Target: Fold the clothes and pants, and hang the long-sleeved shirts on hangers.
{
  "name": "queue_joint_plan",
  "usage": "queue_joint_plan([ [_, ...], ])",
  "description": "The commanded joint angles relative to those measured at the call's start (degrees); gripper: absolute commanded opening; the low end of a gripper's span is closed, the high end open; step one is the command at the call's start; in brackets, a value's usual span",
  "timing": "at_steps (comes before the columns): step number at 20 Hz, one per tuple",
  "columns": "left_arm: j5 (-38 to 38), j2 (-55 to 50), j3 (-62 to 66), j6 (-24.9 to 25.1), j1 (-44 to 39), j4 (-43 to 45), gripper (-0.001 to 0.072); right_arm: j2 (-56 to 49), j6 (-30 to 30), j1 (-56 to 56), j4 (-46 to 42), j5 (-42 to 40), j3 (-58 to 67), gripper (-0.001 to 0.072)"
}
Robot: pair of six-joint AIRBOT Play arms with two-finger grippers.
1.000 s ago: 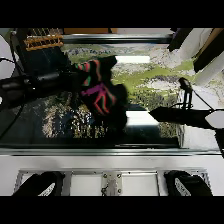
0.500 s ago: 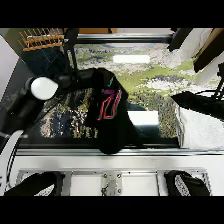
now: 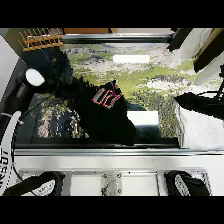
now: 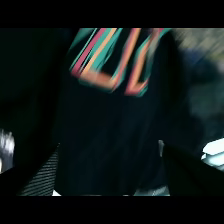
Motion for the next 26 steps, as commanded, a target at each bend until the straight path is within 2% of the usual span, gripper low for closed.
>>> queue_joint_plan([
  [1,1.86,6.4,-21.66,-3.21,1.46,1.95,0.0671,-0.04,0.02,-0.04,-0.42,0.76,-0.09,0.0014],
  [3,10.71,8.37,-31.93,-4.61,-0.63,-3.13,0.0671,-0.04,0.02,-0.04,-0.42,0.76,-0.09,0.0014],
  [6,19.65,6.86,-37.55,-4.92,-4.68,-10.38,0.0671,-0.04,0.04,-0.02,-0.39,1.14,-0.09,0.0014],
  [8,21.86,3.17,-36.04,-5.01,-7.76,-11.76,0.0671,-0.04,0.04,0.09,-0.39,1.68,-0.09,0.0014],
  [13,21.7,-6.16,-27.02,-5.53,-14.51,-11.67,0.067,-0.04,0.02,0.07,-0.42,3.76,-0.09,0.0014],
  [14,21.68,-7.08,-25.57,-6.14,-15.47,-11.65,0.0612,-0.04,0.02,0.07,-0.42,3.93,-0.09,0.0014],
  [15,21.66,-7.69,-24.44,-6.27,-16.13,-11.58,0.0329,-0.04,0.0,0.09,-0.42,4.0,-0.09,0.0014],
  [16,21.94,-7.72,-23.76,-6.27,-16.46,-11.56,0.0167,-0.04,-0.02,0.09,-0.42,4.0,-0.09,0.0014],
  [17,21.86,-7.34,-22.99,-6.27,-16.33,-11.32,0.0043,-0.04,-0.02,0.09,-0.63,4.0,-0.09,0.0013],
  [18,21.14,-6.32,-21.99,-6.16,-15.34,-10.86,0.0005,-0.07,0.0,0.09,-1.57,3.93,-0.07,0.0013],
  [20,18.38,-1.62,-19.78,-5.81,-11.41,-6.78,0.0005,-0.07,0.0,0.15,-4.37,3.98,-0.04,0.0013],
  [22,12.41,5.57,-16.35,-5.79,-5.03,0.11,0.0006,-0.52,0.44,1.62,-8.2,3.89,0.5,0.0012],
  [26,2.95,17.75,-14.34,-5.79,7.56,8.98,0.0005,-6.69,3.26,11.58,-15.78,2.08,3.45,0.0012],
])
